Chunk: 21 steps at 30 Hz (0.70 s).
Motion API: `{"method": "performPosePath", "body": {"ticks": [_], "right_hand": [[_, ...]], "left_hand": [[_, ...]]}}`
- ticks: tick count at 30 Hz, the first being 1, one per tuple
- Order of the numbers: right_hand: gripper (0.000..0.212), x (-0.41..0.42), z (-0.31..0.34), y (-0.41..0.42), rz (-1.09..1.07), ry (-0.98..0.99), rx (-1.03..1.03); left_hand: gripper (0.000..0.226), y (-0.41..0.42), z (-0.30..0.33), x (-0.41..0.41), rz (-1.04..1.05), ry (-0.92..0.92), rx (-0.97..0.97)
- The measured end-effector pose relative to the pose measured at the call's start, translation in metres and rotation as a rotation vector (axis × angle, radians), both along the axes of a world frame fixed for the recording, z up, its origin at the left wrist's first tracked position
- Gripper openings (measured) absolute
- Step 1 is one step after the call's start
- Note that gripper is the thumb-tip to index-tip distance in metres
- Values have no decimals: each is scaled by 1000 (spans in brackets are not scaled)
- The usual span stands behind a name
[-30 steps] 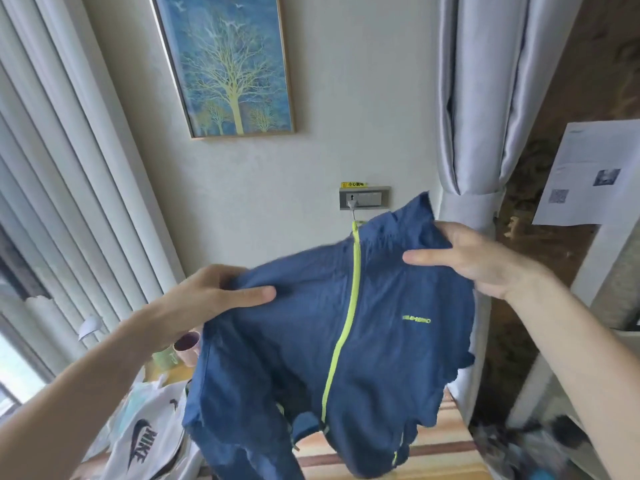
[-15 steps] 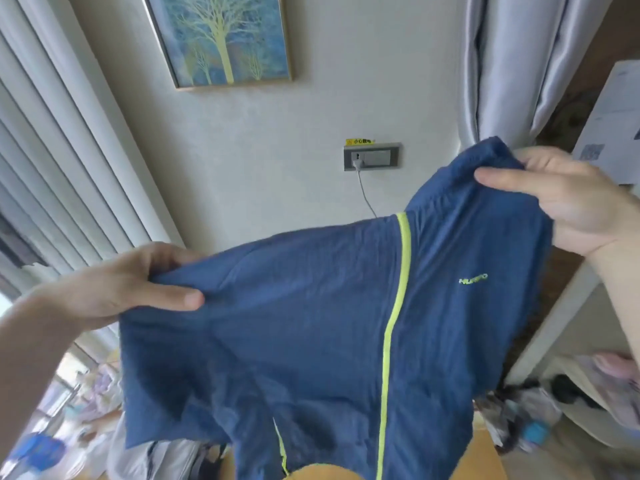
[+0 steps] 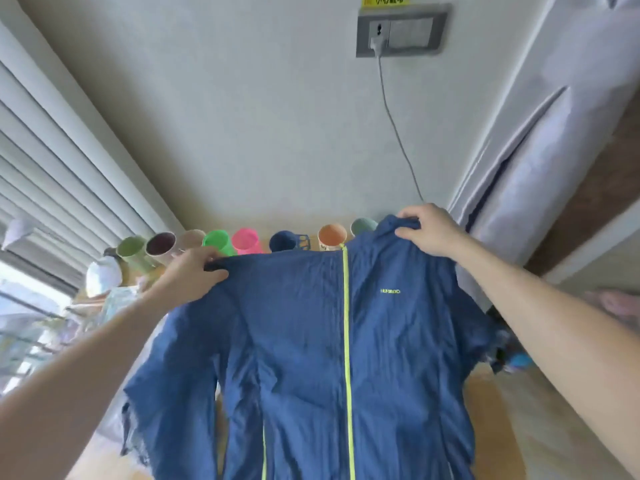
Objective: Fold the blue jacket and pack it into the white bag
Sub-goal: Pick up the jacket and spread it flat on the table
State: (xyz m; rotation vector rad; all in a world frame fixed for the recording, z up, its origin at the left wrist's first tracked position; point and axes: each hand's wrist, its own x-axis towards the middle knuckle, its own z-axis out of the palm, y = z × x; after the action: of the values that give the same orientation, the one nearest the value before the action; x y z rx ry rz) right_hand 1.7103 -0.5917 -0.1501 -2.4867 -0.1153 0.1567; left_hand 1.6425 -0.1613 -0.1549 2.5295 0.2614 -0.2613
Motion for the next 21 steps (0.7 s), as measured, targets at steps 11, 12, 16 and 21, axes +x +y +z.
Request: {"method": "performPosePath", "body": {"ticks": [11, 12, 16, 21], "right_hand": [[38, -87, -143, 27, 20, 52, -125], [37, -113, -157, 27, 33, 77, -134], [44, -219, -220, 12, -37, 251, -246], [60, -298, -271, -6, -218, 531, -356]], "left_hand": [[51, -29, -127, -50, -188, -86, 312], [50, -35, -134, -67, -224, -76, 321], [49, -51, -173, -142, -323, 84, 363], [56, -52, -224, -210, -220, 357, 351]]}}
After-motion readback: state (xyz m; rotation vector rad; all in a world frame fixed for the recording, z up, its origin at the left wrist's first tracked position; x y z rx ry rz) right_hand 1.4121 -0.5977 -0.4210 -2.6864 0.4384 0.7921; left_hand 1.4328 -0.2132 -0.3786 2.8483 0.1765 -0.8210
